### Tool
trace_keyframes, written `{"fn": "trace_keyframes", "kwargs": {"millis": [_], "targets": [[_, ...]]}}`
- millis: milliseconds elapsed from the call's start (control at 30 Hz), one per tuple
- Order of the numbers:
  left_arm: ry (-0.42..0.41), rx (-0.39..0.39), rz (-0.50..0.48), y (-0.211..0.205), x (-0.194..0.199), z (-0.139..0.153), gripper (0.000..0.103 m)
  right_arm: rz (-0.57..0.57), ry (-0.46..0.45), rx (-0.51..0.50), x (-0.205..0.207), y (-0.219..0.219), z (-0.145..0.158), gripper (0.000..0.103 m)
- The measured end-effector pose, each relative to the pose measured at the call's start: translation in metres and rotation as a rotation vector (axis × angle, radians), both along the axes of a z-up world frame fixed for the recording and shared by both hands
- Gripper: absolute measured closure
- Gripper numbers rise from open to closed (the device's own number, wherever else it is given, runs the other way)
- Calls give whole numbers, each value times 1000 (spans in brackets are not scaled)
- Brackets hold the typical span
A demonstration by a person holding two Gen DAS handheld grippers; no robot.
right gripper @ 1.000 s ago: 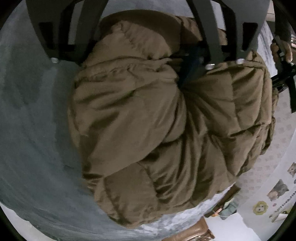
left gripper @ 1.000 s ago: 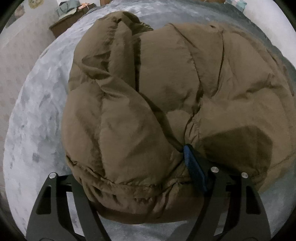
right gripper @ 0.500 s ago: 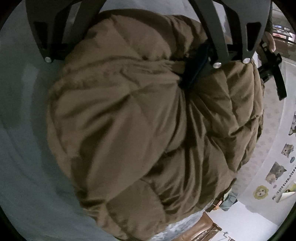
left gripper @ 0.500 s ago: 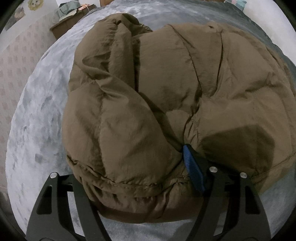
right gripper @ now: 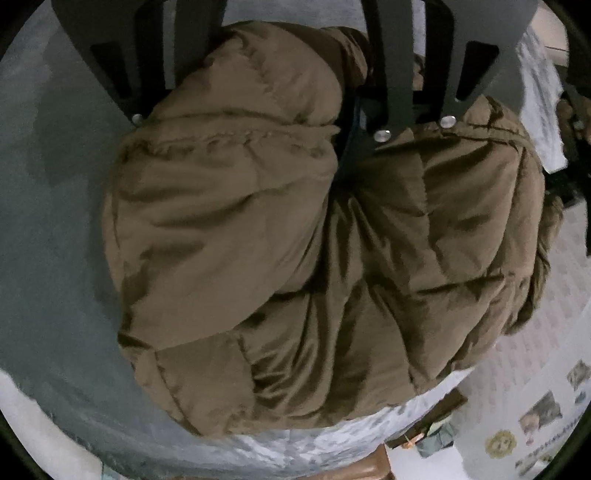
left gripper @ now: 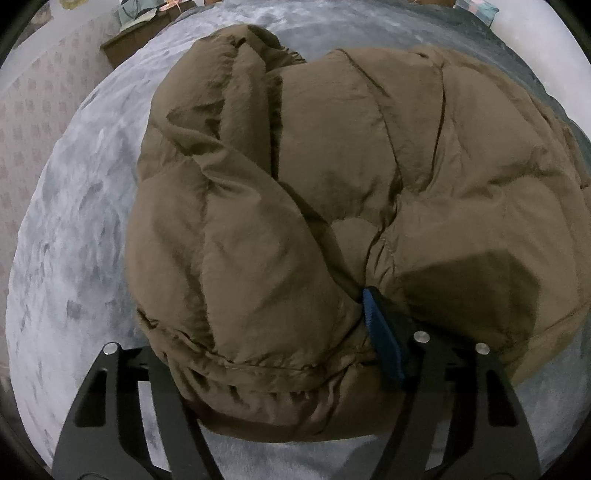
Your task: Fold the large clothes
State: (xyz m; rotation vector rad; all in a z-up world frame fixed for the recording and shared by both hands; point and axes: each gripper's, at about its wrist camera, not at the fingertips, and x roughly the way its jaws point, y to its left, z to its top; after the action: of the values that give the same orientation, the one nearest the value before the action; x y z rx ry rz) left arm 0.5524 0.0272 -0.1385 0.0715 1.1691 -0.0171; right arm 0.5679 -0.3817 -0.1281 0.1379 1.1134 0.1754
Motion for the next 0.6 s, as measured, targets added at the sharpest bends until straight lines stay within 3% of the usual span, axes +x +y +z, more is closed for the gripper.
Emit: {"fn": "trace_keyframes", "kwargs": {"millis": [367, 600], "targets": [[95, 29, -11, -3, 12, 11, 39, 34, 97, -196, 10, 38, 21, 64], [117, 68, -24, -15, 22, 14, 40, 45, 109, -291, 22, 78, 26, 65]]}}
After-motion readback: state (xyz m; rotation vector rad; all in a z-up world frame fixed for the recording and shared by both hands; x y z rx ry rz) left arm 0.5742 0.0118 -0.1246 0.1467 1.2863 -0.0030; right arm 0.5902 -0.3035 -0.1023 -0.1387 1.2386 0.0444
